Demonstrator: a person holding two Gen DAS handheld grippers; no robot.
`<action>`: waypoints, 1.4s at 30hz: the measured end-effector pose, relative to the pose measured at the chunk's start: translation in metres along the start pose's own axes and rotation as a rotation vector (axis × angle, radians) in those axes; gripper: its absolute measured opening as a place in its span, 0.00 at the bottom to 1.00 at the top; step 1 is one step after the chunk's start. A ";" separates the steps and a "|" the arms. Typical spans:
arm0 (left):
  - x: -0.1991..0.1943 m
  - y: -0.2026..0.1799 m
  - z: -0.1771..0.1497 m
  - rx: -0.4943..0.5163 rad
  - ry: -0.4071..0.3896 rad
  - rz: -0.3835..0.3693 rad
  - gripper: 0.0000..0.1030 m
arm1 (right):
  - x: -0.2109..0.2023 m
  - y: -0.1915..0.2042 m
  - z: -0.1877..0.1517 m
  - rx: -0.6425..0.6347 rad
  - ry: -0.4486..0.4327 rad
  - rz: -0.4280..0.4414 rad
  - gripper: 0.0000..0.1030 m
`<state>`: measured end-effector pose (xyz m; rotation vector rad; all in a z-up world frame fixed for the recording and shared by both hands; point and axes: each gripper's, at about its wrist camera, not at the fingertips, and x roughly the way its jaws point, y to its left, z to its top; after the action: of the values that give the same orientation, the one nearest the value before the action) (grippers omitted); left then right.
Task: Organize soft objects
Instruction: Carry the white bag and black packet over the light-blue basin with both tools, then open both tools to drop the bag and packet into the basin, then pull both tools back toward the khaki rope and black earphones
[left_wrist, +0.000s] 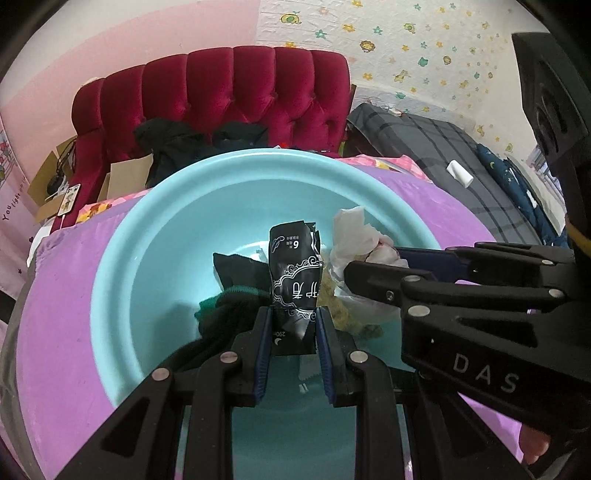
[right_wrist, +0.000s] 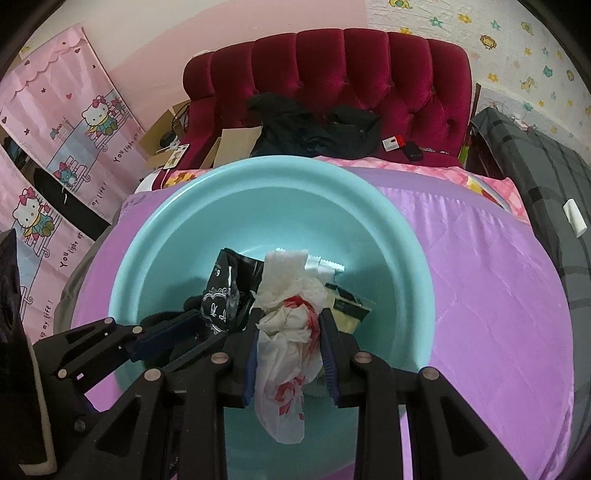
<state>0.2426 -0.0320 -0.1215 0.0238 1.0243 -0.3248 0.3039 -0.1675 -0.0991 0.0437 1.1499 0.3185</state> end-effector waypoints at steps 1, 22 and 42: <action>0.002 0.001 0.002 -0.002 0.000 0.000 0.25 | 0.002 0.000 0.002 0.001 0.000 0.001 0.30; 0.005 0.005 0.003 0.000 -0.022 0.102 1.00 | 0.000 -0.002 0.002 0.026 -0.022 -0.020 0.99; -0.043 0.002 -0.024 0.001 -0.061 0.121 1.00 | -0.056 0.007 -0.034 0.039 -0.054 -0.104 1.00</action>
<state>0.2022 -0.0147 -0.0980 0.0765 0.9574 -0.2144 0.2515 -0.1806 -0.0618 0.0266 1.1003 0.2020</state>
